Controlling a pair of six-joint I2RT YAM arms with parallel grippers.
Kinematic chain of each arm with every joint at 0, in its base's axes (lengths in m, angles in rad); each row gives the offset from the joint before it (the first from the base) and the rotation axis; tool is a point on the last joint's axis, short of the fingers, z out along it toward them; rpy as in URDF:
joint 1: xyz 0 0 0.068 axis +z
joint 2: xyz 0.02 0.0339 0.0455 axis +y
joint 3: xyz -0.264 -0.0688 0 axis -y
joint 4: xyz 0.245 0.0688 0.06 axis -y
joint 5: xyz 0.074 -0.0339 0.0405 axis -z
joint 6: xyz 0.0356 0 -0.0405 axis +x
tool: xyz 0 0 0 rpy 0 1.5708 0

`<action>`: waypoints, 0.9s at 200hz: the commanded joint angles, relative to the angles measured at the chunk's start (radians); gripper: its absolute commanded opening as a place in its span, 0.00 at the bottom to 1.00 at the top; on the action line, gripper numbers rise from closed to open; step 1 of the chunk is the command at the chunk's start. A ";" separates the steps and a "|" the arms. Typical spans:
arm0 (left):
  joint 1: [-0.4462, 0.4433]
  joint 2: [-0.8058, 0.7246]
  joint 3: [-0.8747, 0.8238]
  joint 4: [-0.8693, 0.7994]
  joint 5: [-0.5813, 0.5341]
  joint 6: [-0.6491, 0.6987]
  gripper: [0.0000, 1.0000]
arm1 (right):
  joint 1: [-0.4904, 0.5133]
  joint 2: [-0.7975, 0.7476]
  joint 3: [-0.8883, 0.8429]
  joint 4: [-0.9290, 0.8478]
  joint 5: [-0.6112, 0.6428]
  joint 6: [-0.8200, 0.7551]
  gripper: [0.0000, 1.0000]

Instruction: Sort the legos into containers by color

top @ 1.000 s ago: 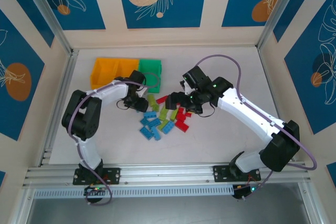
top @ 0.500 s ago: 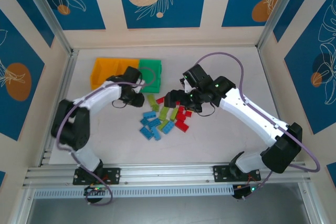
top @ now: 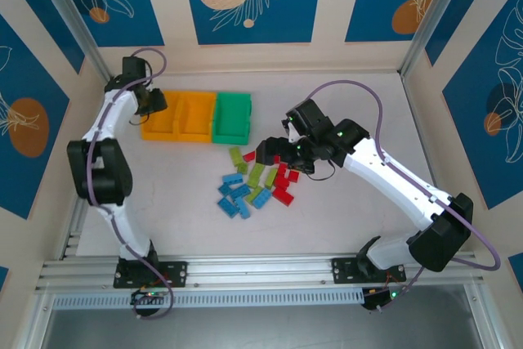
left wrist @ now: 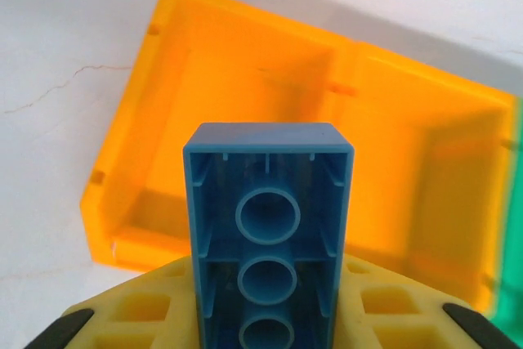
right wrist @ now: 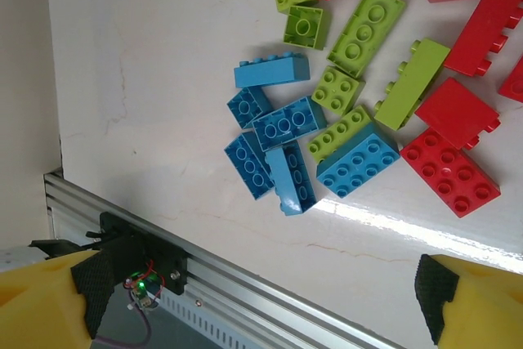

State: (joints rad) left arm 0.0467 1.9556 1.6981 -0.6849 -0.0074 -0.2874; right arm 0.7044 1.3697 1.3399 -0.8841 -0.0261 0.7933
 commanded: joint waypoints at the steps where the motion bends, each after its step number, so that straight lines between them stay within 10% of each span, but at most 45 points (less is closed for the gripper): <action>1: 0.006 0.068 0.091 -0.070 0.012 -0.017 0.25 | -0.008 -0.023 -0.010 -0.007 0.003 0.015 0.97; 53: 0.020 0.040 0.104 -0.077 0.042 -0.015 0.52 | -0.030 -0.023 -0.024 -0.017 0.034 0.029 0.98; 120: -0.092 -0.490 -0.215 0.018 0.246 -0.049 0.46 | -0.066 0.165 0.051 0.006 0.115 0.107 0.91; 180: -0.341 -0.961 -0.533 0.005 0.222 0.355 0.46 | -0.065 0.488 0.197 0.079 0.018 0.373 0.67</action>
State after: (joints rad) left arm -0.2539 1.0840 1.2739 -0.6476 0.2176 -0.1463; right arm 0.6373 1.7641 1.4601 -0.8257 0.0296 1.0416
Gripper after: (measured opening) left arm 0.450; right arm 0.703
